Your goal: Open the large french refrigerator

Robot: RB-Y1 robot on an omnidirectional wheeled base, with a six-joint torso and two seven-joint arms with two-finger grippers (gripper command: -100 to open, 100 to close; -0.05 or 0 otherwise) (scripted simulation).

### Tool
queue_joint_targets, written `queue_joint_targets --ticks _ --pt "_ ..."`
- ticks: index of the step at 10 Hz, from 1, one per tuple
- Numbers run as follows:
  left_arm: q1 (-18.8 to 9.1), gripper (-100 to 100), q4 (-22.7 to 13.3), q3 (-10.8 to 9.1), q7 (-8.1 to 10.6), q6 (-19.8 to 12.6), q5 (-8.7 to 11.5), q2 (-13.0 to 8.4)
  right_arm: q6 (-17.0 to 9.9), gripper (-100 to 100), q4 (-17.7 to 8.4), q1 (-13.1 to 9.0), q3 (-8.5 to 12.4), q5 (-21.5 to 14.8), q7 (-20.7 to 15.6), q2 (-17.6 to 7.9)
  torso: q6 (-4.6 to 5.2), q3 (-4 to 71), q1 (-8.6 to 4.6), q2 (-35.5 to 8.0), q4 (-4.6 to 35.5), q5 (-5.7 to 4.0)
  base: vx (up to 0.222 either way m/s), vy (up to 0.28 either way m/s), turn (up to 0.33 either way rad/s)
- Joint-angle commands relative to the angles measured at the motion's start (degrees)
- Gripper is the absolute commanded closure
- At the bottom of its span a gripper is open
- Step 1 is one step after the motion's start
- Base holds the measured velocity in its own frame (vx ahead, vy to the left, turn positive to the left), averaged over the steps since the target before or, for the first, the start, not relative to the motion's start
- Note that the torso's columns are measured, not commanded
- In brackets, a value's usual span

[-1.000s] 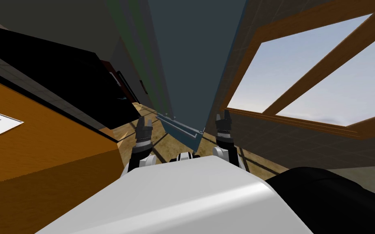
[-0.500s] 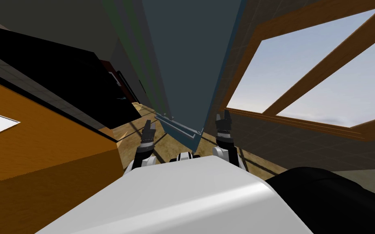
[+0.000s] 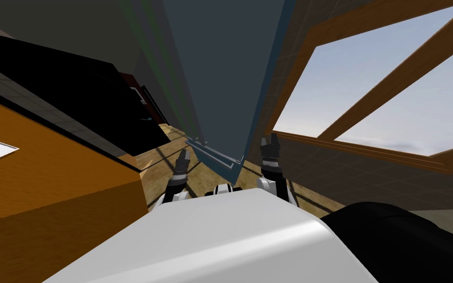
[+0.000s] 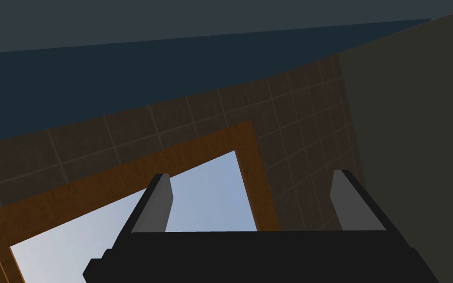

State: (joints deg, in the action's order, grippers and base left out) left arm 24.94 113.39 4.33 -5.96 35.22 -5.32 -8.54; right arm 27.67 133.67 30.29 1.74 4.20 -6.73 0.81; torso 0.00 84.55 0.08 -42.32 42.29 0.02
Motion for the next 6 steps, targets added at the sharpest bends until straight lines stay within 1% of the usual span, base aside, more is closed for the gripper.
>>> queue_joint_targets --ticks 1,2,3,4,5,6 --pt "-0.93 -100 -5.02 0.09 0.10 2.16 0.39 -1.45 0.00 0 0.00 0.00 0.00 0.00 0.00 0.00 0.01 0.00 -0.09 0.00 0.00 -0.02 0.002 -0.082 0.019" --pt "-1.36 -100 -6.76 0.11 0.17 3.26 0.60 -2.04 0.00 0 0.00 0.00 0.00 0.00 0.00 0.00 0.00 0.00 -0.19 0.01 0.00 -0.05 0.024 -0.093 0.020" --pt "-1.36 -100 -8.13 0.11 0.17 3.26 0.60 -2.04 0.00 0 0.00 0.00 -0.01 0.00 0.00 0.01 0.00 0.05 -0.19 0.09 -0.02 -0.06 0.022 -0.079 0.007" --pt "-1.80 -100 -9.79 0.13 0.24 4.40 0.82 -2.56 0.00 0 0.00 0.00 0.00 0.00 0.00 0.00 0.00 0.05 -0.09 0.07 -0.02 -0.03 0.015 -0.074 0.016" --pt "-1.80 -100 -10.90 0.13 0.24 4.40 0.82 -2.56 0.00 0 0.00 0.00 0.00 0.00 0.00 0.00 0.00 0.03 -0.04 0.05 -0.01 -0.01 0.012 -0.057 0.007" --pt "-2.25 -100 -12.93 0.15 0.31 5.57 1.05 -3.01 0.00 0 0.00 0.00 0.00 0.00 0.00 0.00 0.00 0.01 0.00 0.02 0.00 0.00 0.014 -0.063 0.011"
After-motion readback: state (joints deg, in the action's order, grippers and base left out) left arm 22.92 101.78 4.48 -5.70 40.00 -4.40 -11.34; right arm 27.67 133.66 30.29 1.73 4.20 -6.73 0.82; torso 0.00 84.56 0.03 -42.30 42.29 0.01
